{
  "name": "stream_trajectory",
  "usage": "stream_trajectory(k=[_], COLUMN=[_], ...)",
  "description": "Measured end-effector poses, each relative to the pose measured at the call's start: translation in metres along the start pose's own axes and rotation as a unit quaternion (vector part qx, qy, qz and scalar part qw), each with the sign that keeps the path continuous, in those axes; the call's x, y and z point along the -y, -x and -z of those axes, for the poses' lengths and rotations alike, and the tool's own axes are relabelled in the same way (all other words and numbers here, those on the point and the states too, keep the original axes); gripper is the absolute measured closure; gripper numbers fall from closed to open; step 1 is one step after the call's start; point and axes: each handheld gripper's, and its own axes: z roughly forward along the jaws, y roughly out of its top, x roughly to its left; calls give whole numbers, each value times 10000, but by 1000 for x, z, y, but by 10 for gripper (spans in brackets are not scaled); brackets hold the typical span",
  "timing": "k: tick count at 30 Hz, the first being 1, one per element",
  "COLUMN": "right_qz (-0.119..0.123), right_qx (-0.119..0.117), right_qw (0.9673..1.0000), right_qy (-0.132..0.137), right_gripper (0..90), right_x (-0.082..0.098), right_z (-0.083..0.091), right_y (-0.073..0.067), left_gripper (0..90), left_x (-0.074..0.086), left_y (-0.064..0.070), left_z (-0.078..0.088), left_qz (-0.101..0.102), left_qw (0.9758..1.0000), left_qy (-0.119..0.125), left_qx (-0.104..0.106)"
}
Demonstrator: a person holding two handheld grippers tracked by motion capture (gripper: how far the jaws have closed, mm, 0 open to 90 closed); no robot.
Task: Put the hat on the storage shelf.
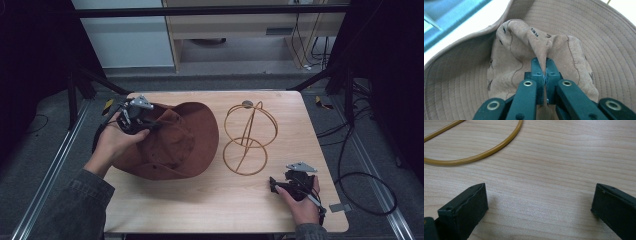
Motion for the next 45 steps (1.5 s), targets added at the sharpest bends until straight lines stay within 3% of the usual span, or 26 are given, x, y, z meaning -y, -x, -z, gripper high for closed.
stream_trajectory(k=[8,13,35,45], right_qz=[6,3,4,6], right_qx=[6,2,8,6], right_qw=[10000,10000,10000,10000], right_qy=[-8,-9,-16,-18], right_gripper=[5,5,5,5], right_x=[0,0,0,0], right_z=[0,0,0,0], right_y=[0,0,0,0], left_gripper=[881,881,882,882], left_x=[-30,-41,-68,-88], left_y=[-6,-5,18,29], left_z=[41,54,80,85], left_qz=[-57,-102,-398,-593], left_qw=[9991,9987,9945,9933], left_qy=[372,474,884,893], left_qx=[-173,-169,-386,-421])
